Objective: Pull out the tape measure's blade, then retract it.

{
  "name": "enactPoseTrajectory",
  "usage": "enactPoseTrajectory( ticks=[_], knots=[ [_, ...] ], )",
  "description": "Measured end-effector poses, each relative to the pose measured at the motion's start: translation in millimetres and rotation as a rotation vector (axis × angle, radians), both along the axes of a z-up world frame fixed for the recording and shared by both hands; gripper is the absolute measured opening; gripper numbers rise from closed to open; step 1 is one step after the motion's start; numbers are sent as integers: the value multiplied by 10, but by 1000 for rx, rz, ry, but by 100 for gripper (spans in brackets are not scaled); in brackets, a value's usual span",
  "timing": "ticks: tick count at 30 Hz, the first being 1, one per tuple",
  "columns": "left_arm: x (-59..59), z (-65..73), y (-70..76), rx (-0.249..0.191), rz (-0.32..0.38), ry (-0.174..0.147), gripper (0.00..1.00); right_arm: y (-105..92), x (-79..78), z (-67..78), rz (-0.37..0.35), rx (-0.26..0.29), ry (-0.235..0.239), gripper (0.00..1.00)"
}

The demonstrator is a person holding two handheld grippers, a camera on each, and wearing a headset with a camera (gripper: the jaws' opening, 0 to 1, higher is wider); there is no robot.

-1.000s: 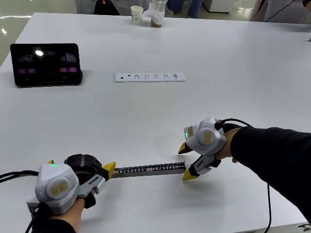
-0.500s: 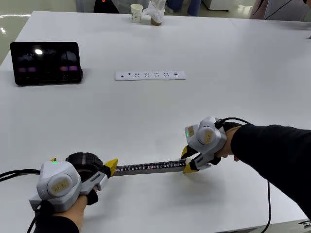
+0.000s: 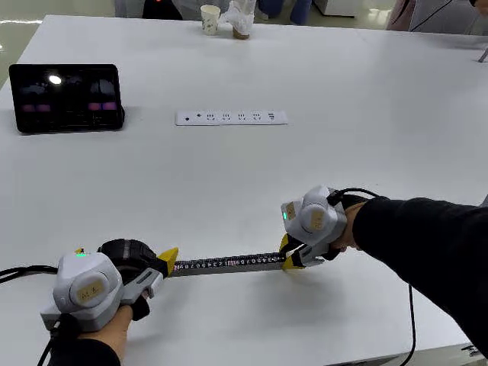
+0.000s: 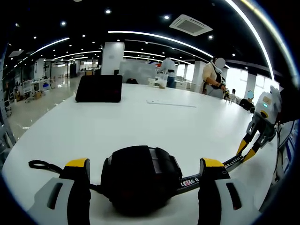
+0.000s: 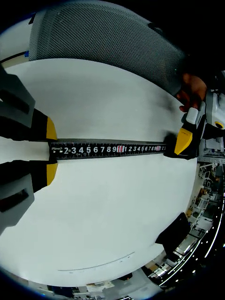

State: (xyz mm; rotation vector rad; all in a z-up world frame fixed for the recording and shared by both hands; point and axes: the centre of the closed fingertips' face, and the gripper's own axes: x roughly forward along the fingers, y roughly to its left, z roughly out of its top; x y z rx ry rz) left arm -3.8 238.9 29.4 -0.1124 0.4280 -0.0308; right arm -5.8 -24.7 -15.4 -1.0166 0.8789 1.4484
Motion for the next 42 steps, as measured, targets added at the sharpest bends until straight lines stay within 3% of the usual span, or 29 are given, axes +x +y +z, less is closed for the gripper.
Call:
enactPoseTrajectory(
  ticks=[8,11,15,19,27,35,38,42],
  knots=[
    [-8,-45,59,-1,23,34,80,15,24,-3,-31,-20,33,12],
    [-9,-55,63,1,27,42,74,23,13,-10,-15,-56,23,12],
    [-24,-115,48,-2,23,77,66,25,4,-25,-21,-96,9,12],
    [-32,-115,44,-4,17,81,66,8,14,-26,-68,-91,19,12],
    [-36,-135,49,8,0,109,64,9,15,-26,-81,-64,16,11],
    [-39,-149,51,13,-18,131,63,21,15,-25,-53,-72,17,11],
    [-39,-159,56,17,-19,137,63,31,29,-17,-91,-60,39,11],
    [-46,-165,59,17,-22,145,63,38,26,-27,-82,-56,35,11]
  ],
)
